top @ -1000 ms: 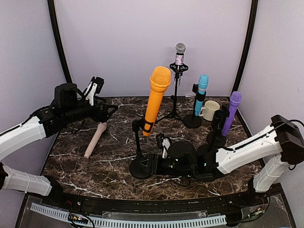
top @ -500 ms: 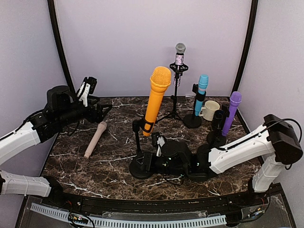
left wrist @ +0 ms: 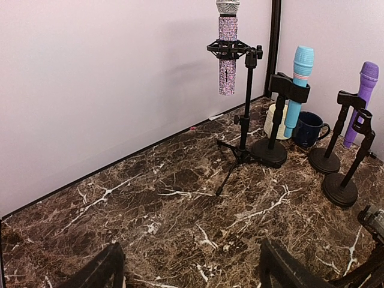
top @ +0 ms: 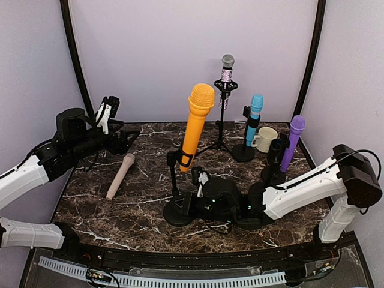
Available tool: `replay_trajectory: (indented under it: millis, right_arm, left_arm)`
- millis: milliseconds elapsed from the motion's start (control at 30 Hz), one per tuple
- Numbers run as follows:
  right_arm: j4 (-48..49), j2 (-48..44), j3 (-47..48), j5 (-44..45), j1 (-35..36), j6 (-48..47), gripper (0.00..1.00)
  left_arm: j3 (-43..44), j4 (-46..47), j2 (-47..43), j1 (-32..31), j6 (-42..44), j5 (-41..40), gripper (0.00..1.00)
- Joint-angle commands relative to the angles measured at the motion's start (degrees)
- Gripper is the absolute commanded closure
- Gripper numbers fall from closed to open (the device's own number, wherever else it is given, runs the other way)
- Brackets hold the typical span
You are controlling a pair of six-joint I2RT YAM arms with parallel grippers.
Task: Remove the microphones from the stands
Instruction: Unscrew the knob on the stand of the microphone stand.
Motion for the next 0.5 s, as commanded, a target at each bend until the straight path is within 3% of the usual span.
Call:
replay_trajectory:
  millis: [0,300,467]
  right_arm:
    - [-0.40,0.89,2.11,1.79,0.68,-1.16,0.88]
    - [-7.06,0.96,4.93,4.78,1.31,-3.40,1.00]
    - [-15.30,0.96,7.97,8.98,2.19,-5.60,1.00]
  left_arm:
    - [-0.57,0.48,-1.23,0.26,0.88,-0.36,0.21]
    - [-0.78,0.83,-1.42,0.27,1.13,1.23,0.21]
    - [-0.79,0.78,-1.30,0.26,1.31,1.94,0.21]
